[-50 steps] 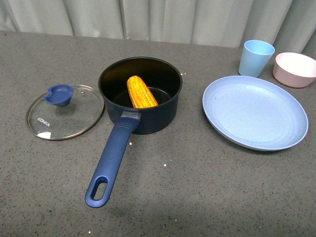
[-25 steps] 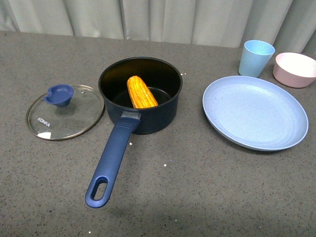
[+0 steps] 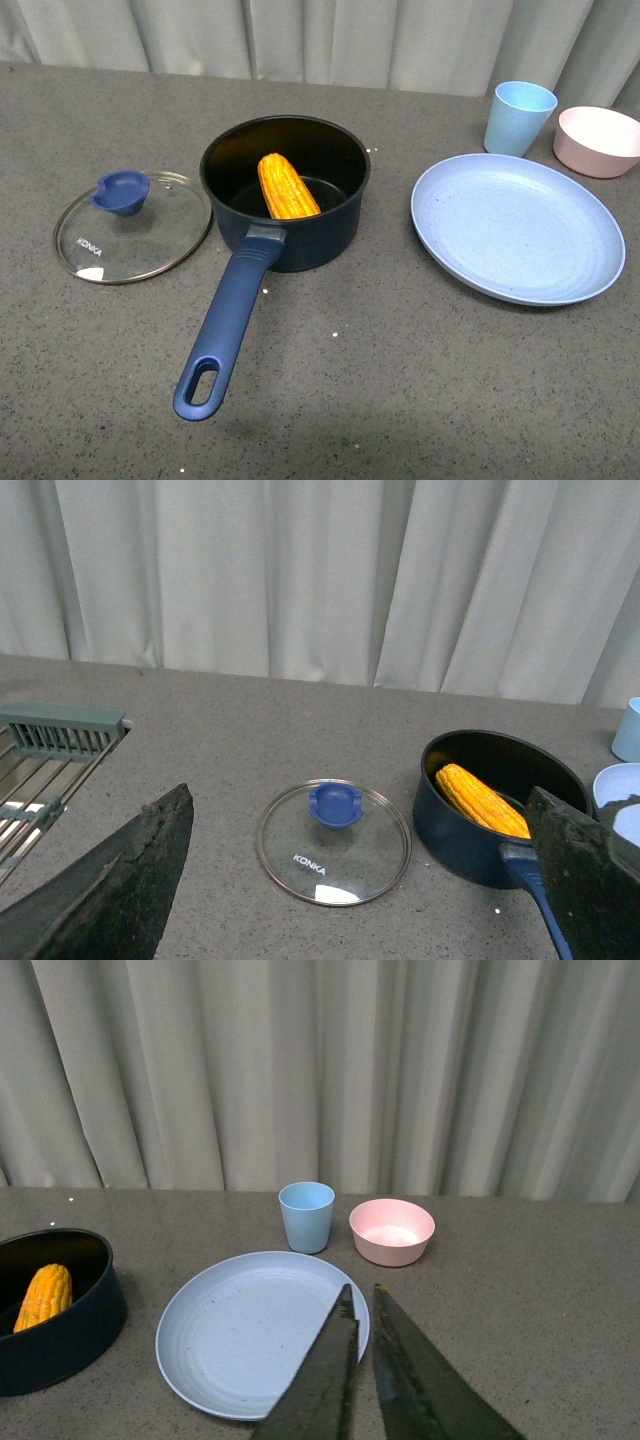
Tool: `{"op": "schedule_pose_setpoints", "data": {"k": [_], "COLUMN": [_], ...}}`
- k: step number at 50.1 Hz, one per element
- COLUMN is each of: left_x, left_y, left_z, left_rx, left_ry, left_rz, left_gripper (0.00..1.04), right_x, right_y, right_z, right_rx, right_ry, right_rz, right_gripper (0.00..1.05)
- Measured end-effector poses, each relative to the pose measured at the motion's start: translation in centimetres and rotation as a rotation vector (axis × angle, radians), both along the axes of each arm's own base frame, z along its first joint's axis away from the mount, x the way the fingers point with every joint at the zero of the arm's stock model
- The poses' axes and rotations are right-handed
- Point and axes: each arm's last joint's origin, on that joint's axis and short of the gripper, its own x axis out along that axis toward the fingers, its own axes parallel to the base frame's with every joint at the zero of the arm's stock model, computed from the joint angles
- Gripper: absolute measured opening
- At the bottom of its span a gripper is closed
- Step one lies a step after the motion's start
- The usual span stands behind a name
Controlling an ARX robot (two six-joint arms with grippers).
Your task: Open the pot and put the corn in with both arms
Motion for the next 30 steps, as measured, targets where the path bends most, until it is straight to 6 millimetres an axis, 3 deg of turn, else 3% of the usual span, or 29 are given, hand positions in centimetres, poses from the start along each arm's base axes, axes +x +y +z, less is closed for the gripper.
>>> {"op": "schedule_pose_setpoints", "data": {"k": [2, 19, 28, 30], "left_x": [0.00, 0.00, 0.00, 0.00], "left_y": [0.00, 0.00, 0.00, 0.00], "left_z": [0.00, 0.00, 0.00, 0.00], "left_rx": [0.000, 0.000, 0.000, 0.000], "left_ry": [0.000, 0.000, 0.000, 0.000], "left_rz": [-0.001, 0.000, 0.000, 0.000], "left_gripper": [0.98, 0.98, 0.98, 0.98], "right_x": [0.00, 0.00, 0.00, 0.00], "right_y": [0.00, -0.01, -0.02, -0.02], "right_z": [0.00, 0.00, 0.00, 0.00], "right_rx": [-0.003, 0.000, 0.000, 0.000], "right_ry": [0.000, 0.000, 0.000, 0.000], "right_rz": [0.005, 0.006, 0.005, 0.005], "right_gripper": [0.01, 0.01, 0.25, 0.35]}}
